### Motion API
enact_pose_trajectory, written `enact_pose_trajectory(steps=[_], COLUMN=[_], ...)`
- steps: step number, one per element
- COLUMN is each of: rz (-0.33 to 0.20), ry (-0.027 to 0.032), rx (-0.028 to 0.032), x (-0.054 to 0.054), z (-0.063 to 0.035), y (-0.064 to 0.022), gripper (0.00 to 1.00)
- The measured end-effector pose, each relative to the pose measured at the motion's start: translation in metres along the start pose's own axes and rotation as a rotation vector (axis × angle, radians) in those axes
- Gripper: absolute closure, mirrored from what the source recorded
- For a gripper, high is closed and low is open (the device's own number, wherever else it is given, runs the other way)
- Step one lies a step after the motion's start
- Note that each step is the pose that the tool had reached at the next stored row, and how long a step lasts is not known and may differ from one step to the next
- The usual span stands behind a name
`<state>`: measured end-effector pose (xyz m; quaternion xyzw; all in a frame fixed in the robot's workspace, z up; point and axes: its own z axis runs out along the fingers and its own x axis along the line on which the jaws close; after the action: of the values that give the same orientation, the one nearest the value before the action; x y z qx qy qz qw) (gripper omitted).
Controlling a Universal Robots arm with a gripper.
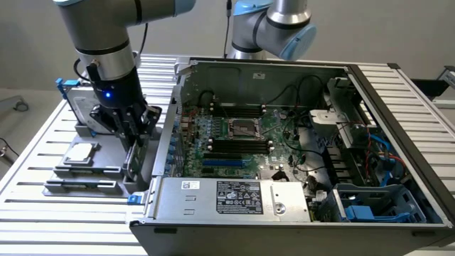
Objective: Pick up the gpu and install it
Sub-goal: 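Pick up the gpu and move the gpu toward the slot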
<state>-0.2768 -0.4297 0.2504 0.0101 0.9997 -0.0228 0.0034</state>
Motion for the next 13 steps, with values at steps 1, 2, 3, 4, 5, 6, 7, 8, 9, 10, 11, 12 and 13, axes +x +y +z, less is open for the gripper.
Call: enact_pose_trajectory(steps=[1,2,3,4,5,6,7,8,9,10,11,12,13], rz=[0.000,0.000,0.000,0.000,0.001,0.001,0.001,0.001,0.001,0.002,0.002,0.002,0.003], ry=[-0.0021,-0.0042,-0.0066,-0.0089,-0.0108,-0.0118,-0.0120,-0.0125,-0.0127,-0.0128,-0.0131,-0.0136,-0.0141], rx=[-0.0005,-0.0007,-0.0011,-0.0016,-0.0021,-0.0026,-0.0032,-0.0042,-0.0052,-0.0063,-0.0072,-0.0078,-0.0082], x=[0.000,0.000,0.000,0.000,0.000,0.000,0.000,0.000,0.000,0.000,0.000,0.000,0.000], z=[-0.0017,-0.0032,-0.0049,-0.0064,-0.0081,-0.0103,-0.0129,-0.0153,-0.0178,-0.0202,-0.0227,-0.0253,-0.0282], y=[0.0000,-0.0001,-0.0002,-0.0003,-0.0003,-0.0004,-0.0005,-0.0006,-0.0007,-0.0009,-0.0010,-0.0011,-0.0012], gripper=[0.74,0.74,0.74,0.74,0.74,0.74,0.74,0.74,0.74,0.74,0.74,0.74,0.74])
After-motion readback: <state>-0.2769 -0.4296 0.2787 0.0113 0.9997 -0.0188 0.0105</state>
